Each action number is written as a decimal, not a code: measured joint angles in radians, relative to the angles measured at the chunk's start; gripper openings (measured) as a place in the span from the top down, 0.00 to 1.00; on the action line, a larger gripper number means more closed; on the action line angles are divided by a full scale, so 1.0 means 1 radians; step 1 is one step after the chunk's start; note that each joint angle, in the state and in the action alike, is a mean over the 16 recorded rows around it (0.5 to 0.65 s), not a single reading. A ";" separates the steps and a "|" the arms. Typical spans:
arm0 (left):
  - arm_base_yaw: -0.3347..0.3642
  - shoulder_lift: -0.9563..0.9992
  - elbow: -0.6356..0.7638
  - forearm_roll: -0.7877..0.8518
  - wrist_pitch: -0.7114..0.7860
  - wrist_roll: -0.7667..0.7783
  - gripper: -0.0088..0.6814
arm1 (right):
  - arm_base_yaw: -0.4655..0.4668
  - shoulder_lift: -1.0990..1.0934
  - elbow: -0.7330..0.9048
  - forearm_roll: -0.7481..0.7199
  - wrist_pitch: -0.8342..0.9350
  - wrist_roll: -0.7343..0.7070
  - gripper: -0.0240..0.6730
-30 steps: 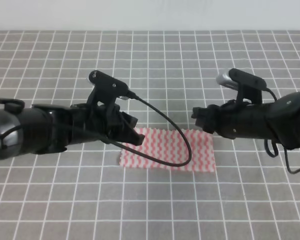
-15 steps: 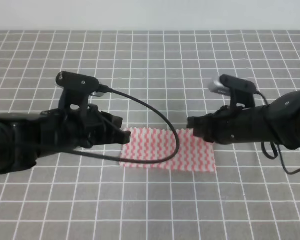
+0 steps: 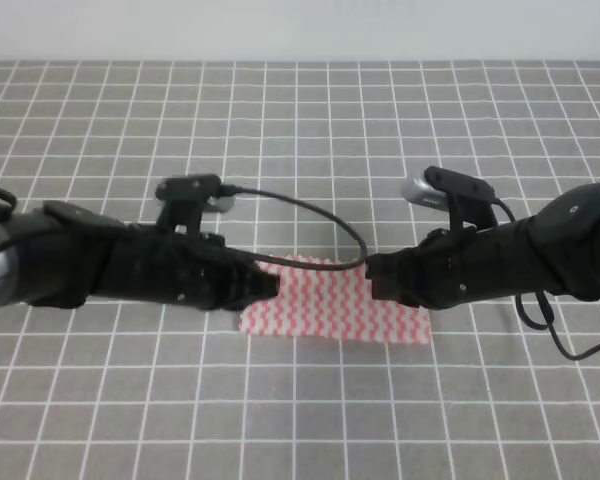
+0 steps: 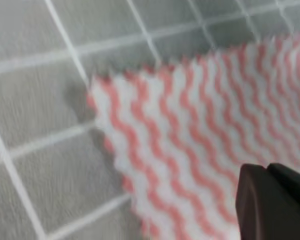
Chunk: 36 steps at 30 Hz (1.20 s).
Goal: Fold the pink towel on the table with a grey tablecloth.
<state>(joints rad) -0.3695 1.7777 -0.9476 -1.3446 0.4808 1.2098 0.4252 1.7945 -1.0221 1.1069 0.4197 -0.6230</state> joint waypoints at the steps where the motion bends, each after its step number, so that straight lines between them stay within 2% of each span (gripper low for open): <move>1: 0.001 0.011 -0.005 0.030 0.007 -0.026 0.99 | 0.000 0.000 0.000 -0.002 0.000 0.001 0.99; 13: 0.001 0.032 -0.031 0.260 0.066 -0.219 0.99 | 0.000 -0.002 0.003 -0.023 -0.016 0.020 0.99; 28: 0.003 0.020 -0.160 0.285 0.107 -0.257 0.99 | -0.052 -0.003 0.003 -0.023 0.016 0.047 0.98; 36: 0.027 0.099 -0.193 0.311 0.122 -0.305 0.99 | -0.087 -0.004 -0.001 -0.021 0.067 0.053 0.89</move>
<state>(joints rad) -0.3421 1.8766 -1.1404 -1.0333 0.6028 0.9046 0.3381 1.7908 -1.0227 1.0854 0.4866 -0.5704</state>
